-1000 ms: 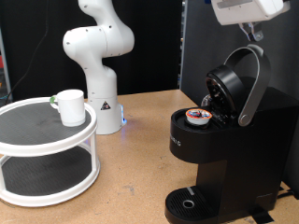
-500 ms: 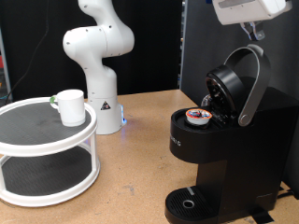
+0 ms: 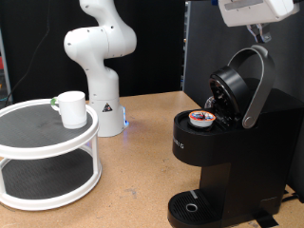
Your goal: Make a cup of coffee with the keurig machine
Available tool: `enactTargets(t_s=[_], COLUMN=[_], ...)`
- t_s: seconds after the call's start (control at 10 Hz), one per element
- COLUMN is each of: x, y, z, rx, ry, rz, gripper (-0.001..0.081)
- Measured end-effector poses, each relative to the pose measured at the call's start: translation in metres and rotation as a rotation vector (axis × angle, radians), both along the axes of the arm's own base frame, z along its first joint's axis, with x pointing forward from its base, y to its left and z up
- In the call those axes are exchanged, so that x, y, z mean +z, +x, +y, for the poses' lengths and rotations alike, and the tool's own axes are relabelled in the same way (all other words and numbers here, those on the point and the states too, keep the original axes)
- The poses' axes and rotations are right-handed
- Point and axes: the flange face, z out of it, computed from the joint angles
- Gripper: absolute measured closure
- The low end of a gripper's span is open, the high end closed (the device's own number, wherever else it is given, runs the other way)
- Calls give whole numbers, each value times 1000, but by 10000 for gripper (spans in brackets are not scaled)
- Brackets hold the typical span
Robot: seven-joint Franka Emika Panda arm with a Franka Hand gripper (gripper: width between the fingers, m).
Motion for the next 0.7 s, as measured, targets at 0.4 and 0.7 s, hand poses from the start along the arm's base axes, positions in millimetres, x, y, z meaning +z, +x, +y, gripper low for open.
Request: enactTargets(t_s=[0.4,0.7], x=[-10,-12], y=[0,3], z=[-2,-9], rx=[-5,-20], ry=[-15,-14], rz=[16,12], gripper=[805,805])
